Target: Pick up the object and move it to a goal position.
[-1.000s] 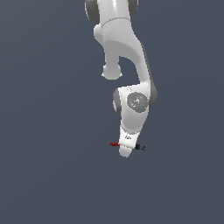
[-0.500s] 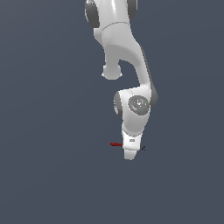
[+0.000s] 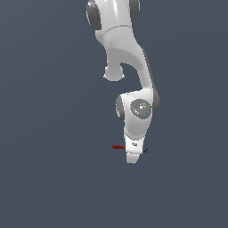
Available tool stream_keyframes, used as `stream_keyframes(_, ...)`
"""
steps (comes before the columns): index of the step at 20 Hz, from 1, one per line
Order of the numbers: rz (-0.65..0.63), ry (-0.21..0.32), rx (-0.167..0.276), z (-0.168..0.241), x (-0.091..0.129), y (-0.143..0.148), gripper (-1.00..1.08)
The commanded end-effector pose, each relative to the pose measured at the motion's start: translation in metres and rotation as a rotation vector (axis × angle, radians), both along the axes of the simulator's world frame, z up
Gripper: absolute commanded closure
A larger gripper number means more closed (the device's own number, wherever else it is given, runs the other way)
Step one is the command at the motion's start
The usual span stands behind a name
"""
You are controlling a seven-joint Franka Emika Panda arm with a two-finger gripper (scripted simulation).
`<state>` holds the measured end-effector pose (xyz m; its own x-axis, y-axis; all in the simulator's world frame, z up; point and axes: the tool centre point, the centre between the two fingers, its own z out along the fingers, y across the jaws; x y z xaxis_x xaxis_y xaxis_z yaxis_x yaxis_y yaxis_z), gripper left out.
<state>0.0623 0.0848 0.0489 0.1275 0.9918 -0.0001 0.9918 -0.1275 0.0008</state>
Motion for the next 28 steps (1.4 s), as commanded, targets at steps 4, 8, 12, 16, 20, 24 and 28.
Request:
stream_keyframes(4, 0.003, 0.001, 0.000, -0.027, -0.001, 0.000, -0.92)
stream_keyframes(8, 0.004, 0.001, 0.000, -0.040, -0.001, 0.000, -0.92)
stream_keyframes(12, 0.004, 0.001, 0.000, -0.043, 0.000, 0.000, -0.92)
stream_keyframes(16, 0.004, 0.001, 0.000, -0.043, 0.000, 0.000, 1.08)
stream_keyframes(20, 0.004, 0.001, 0.000, -0.043, 0.000, 0.000, 1.08)
stream_keyframes(24, 0.010, 0.001, 0.001, -0.039, -0.001, 0.004, 1.08)
stream_keyframes(28, 0.010, 0.001, 0.001, -0.033, -0.001, -0.002, 1.08)
